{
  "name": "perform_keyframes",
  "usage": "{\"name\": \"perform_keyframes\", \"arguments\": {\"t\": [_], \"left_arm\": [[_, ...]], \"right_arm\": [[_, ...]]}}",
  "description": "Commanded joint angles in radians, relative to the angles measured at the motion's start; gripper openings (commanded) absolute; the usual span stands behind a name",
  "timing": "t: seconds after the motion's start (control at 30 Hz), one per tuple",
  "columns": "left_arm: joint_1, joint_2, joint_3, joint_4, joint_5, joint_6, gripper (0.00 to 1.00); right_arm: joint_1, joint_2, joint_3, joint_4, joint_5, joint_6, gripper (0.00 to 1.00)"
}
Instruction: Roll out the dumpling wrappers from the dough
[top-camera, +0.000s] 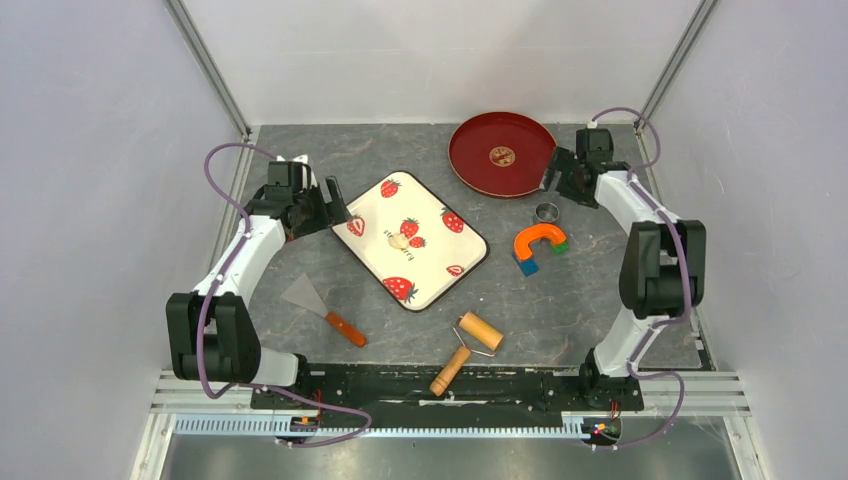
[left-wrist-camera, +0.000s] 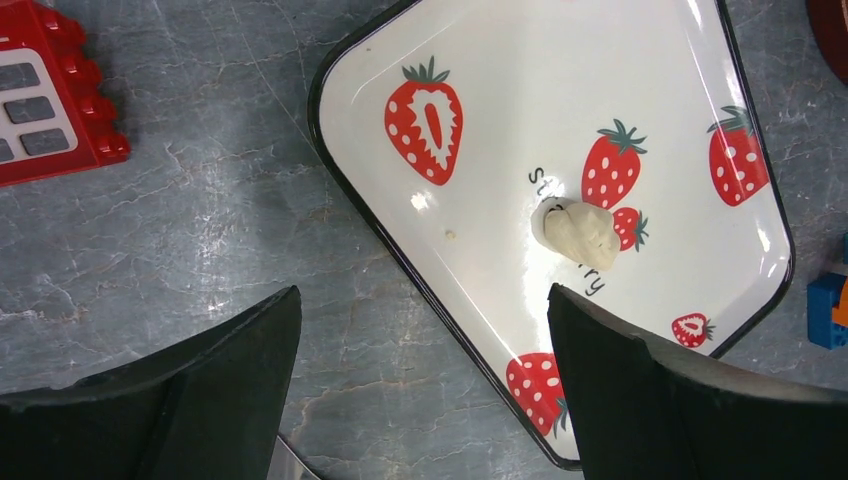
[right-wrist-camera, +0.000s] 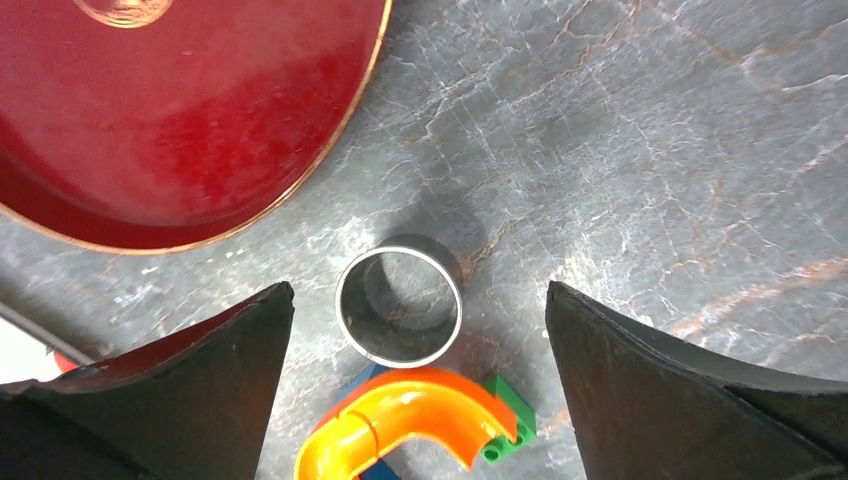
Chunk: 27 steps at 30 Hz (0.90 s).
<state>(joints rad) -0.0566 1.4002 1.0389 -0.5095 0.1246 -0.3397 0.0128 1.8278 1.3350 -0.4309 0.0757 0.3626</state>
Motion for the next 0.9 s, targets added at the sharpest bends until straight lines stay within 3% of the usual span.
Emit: {"name": "perform_keyframes", "arguments": {"t": [0.0,0.37,0.87], "left_arm": [[0.003,-0.004,0.008,0.023,0.044,-0.062,0.97],[0.001,-0.032,-0.107,0.038,0.166,-0.070,0.93],[0.003,-0.037,-0.187,0.048,0.198,-0.079,0.92]], "right_arm": [[0.001,-0.146,-0.064,0.049,-0.026,-0.044,0.98],[0.049,-0.386,-0.287,0.027,-0.125,-0.025,0.98],[0.388,-0.532,-0.530,0.086,-0.182,0.223,0.94]]}}
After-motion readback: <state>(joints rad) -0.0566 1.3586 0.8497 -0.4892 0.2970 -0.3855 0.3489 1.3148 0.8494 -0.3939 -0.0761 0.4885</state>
